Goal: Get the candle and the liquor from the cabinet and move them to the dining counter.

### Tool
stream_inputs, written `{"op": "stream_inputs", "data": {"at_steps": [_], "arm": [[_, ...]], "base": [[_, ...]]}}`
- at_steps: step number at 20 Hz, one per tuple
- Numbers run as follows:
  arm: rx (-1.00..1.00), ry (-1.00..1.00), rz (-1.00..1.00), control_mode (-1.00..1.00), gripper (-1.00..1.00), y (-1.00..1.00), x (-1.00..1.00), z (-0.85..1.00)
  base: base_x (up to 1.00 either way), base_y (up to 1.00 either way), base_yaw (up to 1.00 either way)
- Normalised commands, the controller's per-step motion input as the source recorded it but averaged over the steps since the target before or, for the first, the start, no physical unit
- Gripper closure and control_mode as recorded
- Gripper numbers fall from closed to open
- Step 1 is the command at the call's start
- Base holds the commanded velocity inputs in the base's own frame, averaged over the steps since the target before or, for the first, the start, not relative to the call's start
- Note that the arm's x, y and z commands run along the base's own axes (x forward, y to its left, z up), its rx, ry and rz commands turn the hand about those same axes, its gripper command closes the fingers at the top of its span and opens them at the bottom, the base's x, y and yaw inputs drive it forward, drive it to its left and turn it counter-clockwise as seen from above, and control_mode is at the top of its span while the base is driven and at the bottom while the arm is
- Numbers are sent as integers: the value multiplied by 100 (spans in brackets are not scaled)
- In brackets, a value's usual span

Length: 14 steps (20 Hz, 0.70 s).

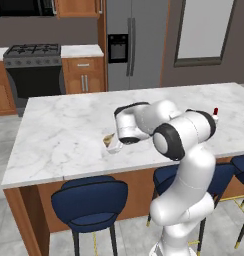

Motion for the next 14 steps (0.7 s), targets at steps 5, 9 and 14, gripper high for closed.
{"op": "stream_inputs", "data": {"at_steps": [5,9,14], "arm": [[0,0,0,-100,100,14,38,-6],[0,0,0,-100,100,14,42,-5],[0,0,0,-100,100,6,35,-10]], "base": [[0,0,0],[0,0,0],[0,0,0]]}}
